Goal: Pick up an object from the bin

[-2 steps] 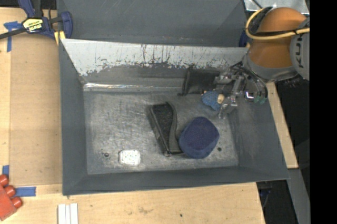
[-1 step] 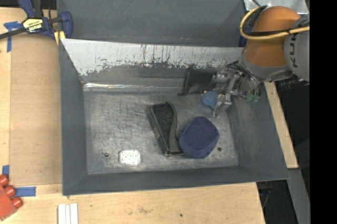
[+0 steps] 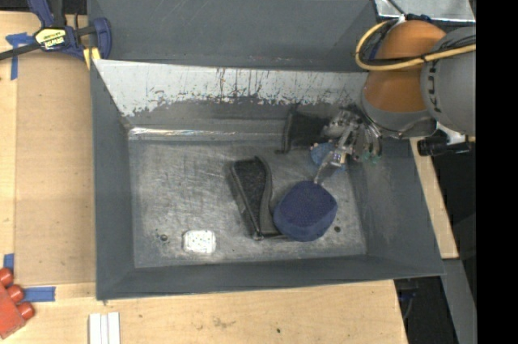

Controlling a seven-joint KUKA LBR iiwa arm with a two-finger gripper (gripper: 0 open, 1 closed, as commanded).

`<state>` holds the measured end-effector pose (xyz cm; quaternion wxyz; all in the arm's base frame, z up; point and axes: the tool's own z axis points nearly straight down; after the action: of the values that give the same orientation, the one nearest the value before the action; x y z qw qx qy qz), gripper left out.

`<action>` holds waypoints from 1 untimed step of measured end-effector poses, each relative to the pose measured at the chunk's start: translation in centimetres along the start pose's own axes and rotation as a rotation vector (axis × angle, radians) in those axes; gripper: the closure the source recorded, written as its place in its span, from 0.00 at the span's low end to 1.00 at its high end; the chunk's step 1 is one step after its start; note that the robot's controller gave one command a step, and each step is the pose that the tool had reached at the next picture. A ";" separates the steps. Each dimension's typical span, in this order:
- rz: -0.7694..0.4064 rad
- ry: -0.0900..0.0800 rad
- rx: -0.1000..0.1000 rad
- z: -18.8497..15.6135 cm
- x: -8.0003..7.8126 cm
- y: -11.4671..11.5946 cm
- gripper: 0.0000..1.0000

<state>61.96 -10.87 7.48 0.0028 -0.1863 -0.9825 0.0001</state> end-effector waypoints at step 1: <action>-0.003 0.001 0.000 -0.1 0.0 -0.1 0.00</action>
Offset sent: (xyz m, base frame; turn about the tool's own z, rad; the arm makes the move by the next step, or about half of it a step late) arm 0.0000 0.0000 0.0000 0.0000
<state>61.91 -10.91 7.60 0.0031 -0.1850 -0.9827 0.0001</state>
